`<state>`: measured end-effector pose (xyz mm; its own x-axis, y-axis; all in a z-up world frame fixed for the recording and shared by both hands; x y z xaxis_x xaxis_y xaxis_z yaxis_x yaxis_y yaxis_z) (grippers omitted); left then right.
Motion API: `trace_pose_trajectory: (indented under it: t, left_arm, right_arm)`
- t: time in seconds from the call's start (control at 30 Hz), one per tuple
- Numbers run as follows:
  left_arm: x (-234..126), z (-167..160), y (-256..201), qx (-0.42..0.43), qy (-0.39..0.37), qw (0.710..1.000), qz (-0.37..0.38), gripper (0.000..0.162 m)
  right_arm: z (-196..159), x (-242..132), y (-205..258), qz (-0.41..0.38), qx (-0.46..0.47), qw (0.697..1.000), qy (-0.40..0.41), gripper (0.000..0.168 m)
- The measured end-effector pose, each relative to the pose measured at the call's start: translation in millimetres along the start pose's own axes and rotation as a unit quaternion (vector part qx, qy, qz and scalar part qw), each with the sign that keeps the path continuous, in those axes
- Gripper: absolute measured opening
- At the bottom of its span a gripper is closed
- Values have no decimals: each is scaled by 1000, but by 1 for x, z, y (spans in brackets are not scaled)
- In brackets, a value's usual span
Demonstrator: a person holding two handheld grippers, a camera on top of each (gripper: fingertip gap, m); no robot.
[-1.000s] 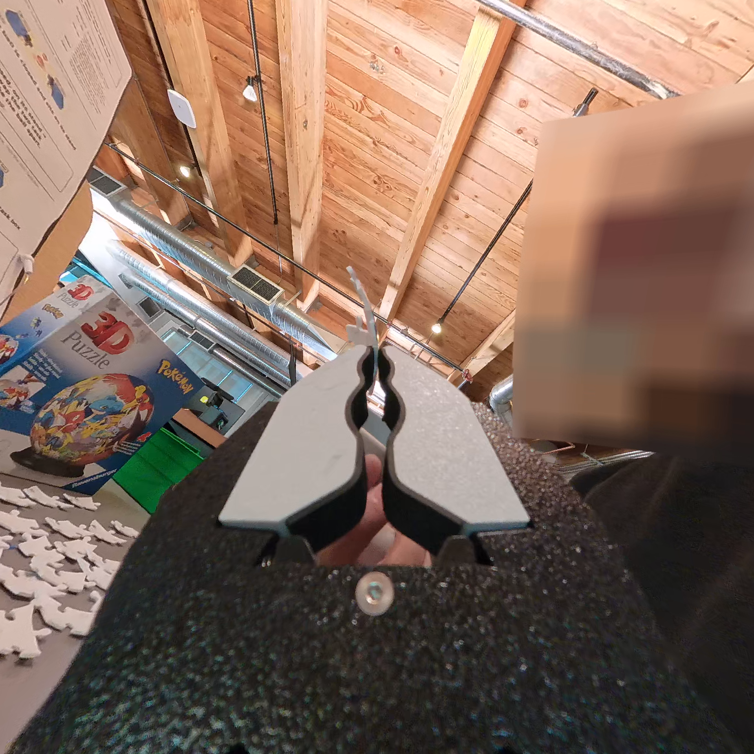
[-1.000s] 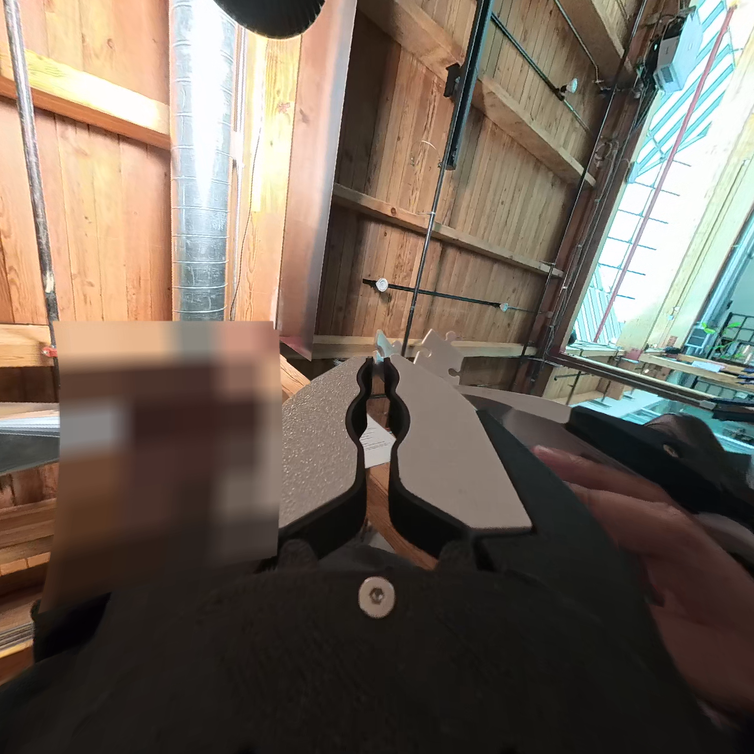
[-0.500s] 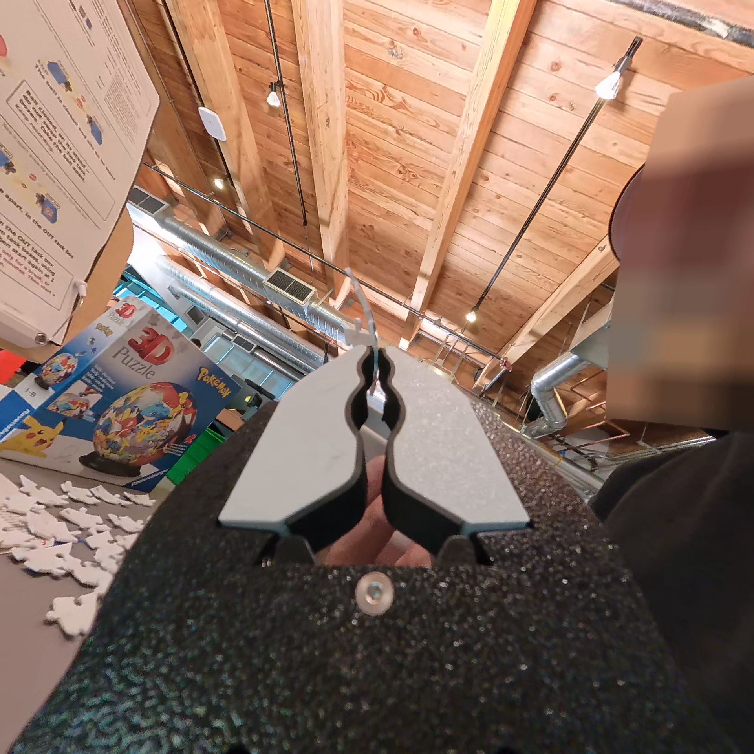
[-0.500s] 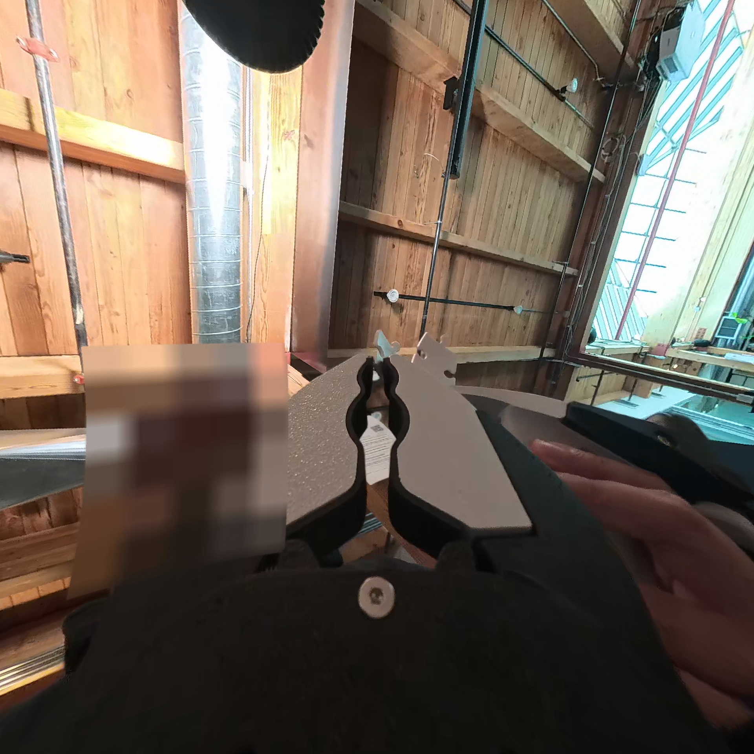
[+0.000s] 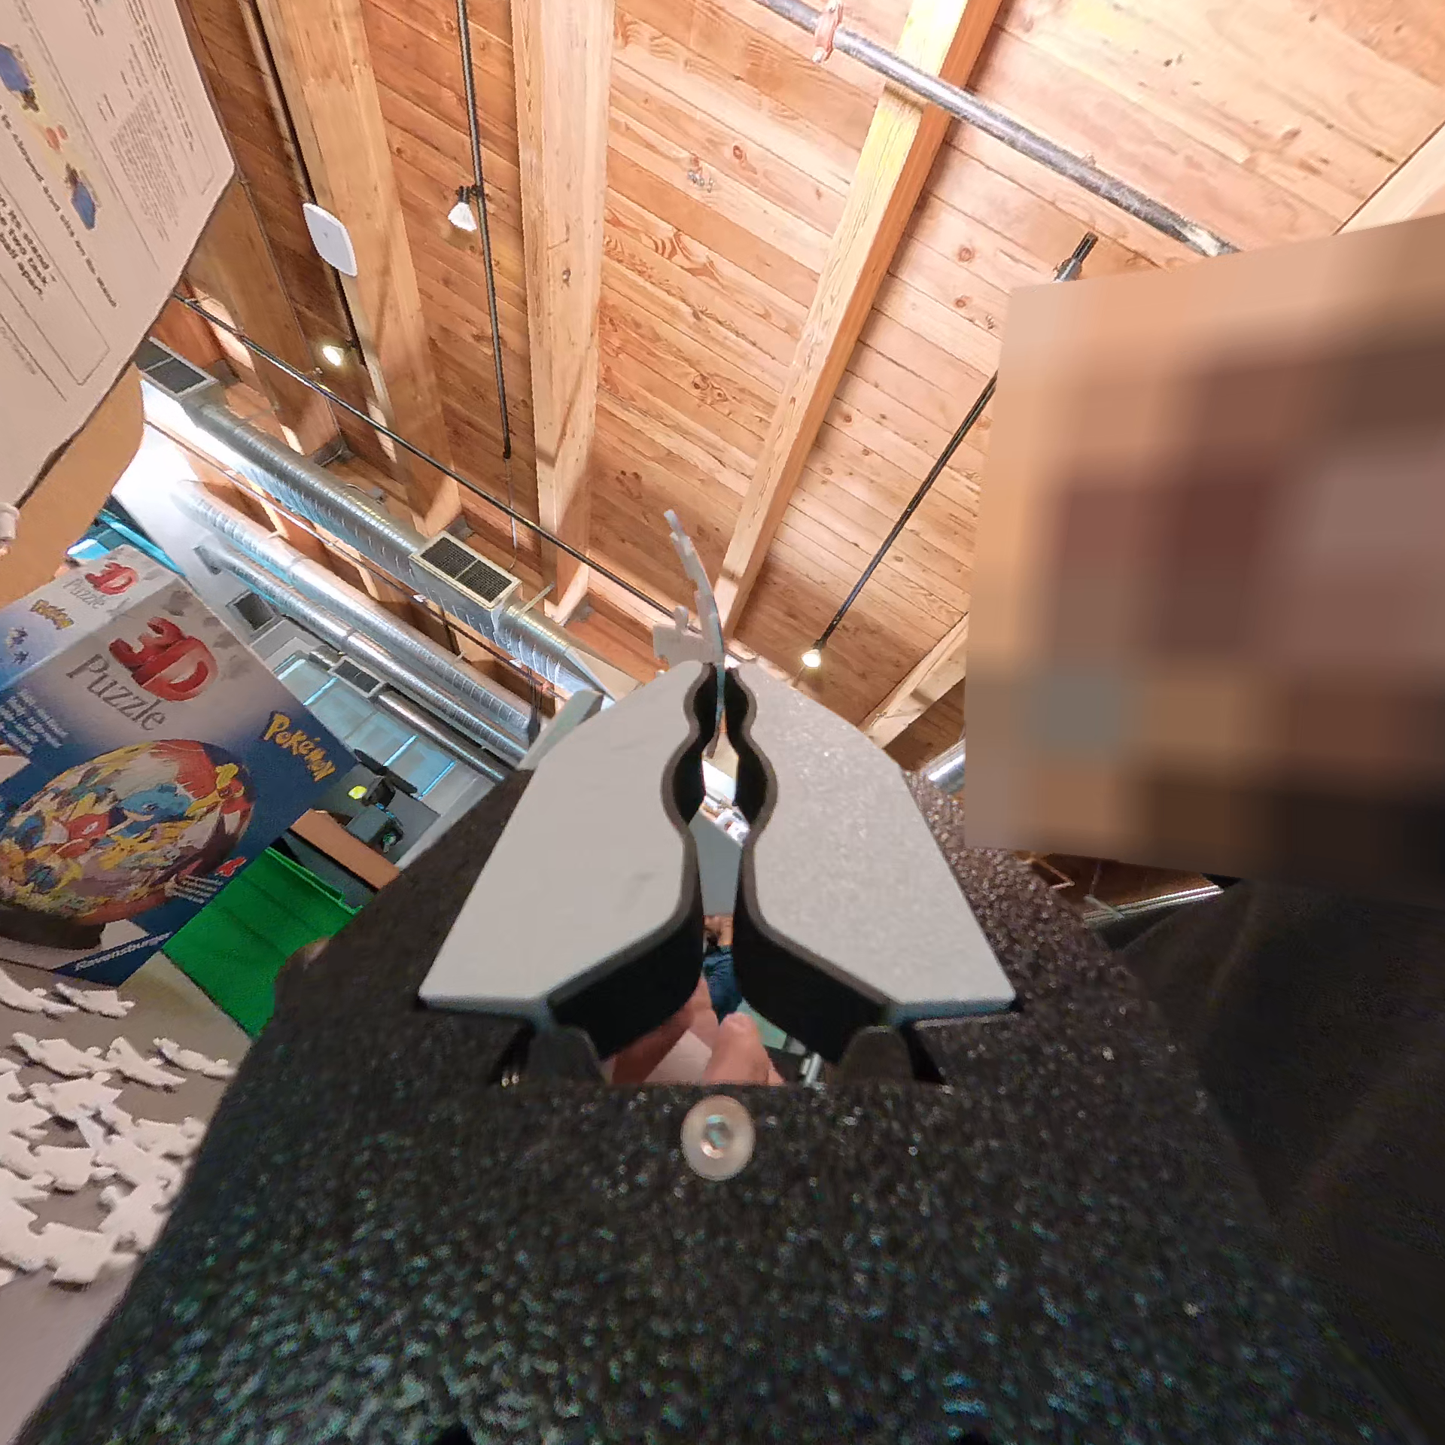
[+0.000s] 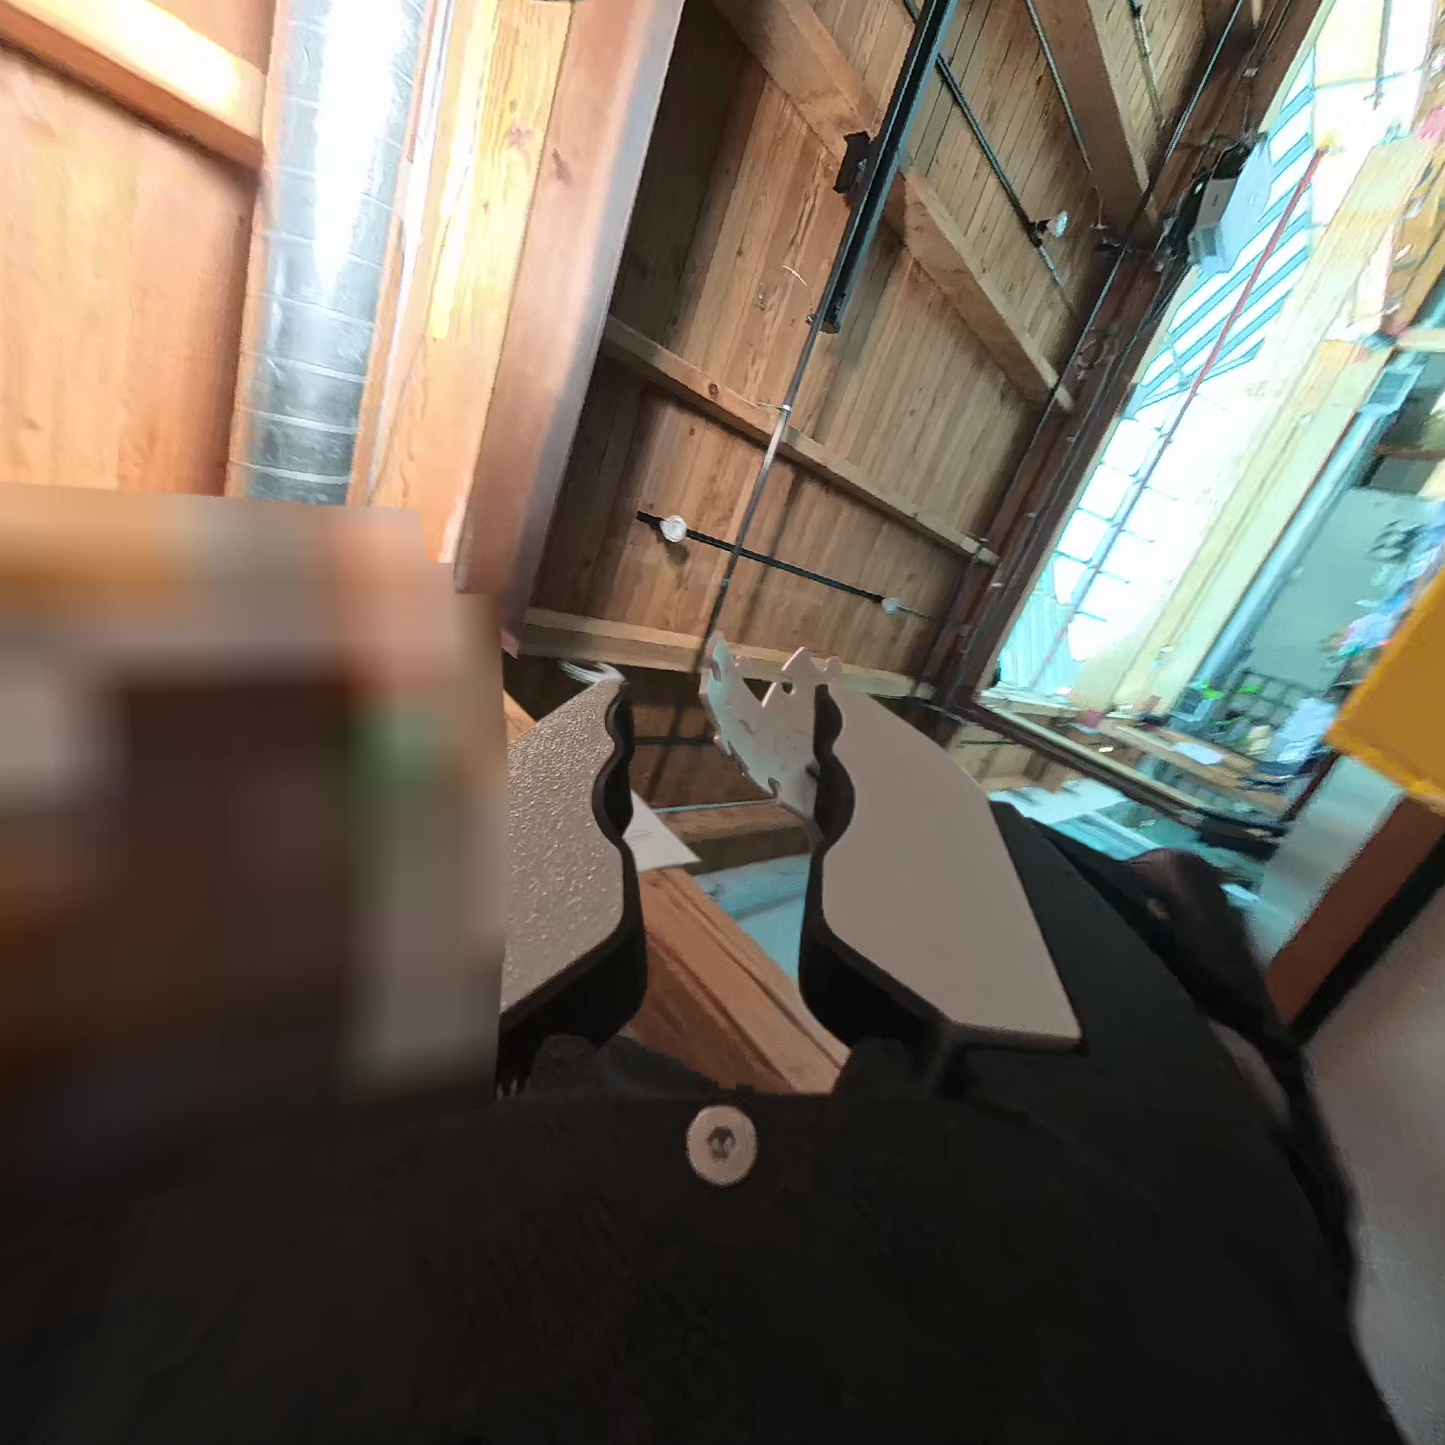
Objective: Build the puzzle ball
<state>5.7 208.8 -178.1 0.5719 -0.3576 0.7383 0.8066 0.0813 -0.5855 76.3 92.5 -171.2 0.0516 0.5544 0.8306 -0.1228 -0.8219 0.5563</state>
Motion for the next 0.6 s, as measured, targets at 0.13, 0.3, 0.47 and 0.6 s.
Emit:
trace_pose_trajectory:
  t: [0.13,0.3,0.47,0.6]
  left_arm:
    - [-1,4,0,24,5,1000,19,1]
    - [2,4,-5,73,37,997,10,1]
    - [5,1,-9,90,50,995,-6,1]
    - [6,0,-11,97,53,994,-11,1]
  right_arm:
    - [5,1,12,-67,-179,979,73,43]
    - [-1,12,22,-64,-249,956,144,34]
    - [-11,15,20,-28,-246,958,143,15]
    - [-12,15,18,-24,-242,961,133,6]
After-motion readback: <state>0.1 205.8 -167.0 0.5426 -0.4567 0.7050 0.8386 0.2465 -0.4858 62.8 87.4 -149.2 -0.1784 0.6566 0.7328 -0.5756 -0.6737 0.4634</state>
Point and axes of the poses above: each gripper's, where its closed fingertips meet, x out along the fingers, z out of its top, y = z × x across the jaws, the point moved 9 cm from there along -x, back along the fingers, and after that the axes turned 6 degrees about z, right-handed, at the moved point
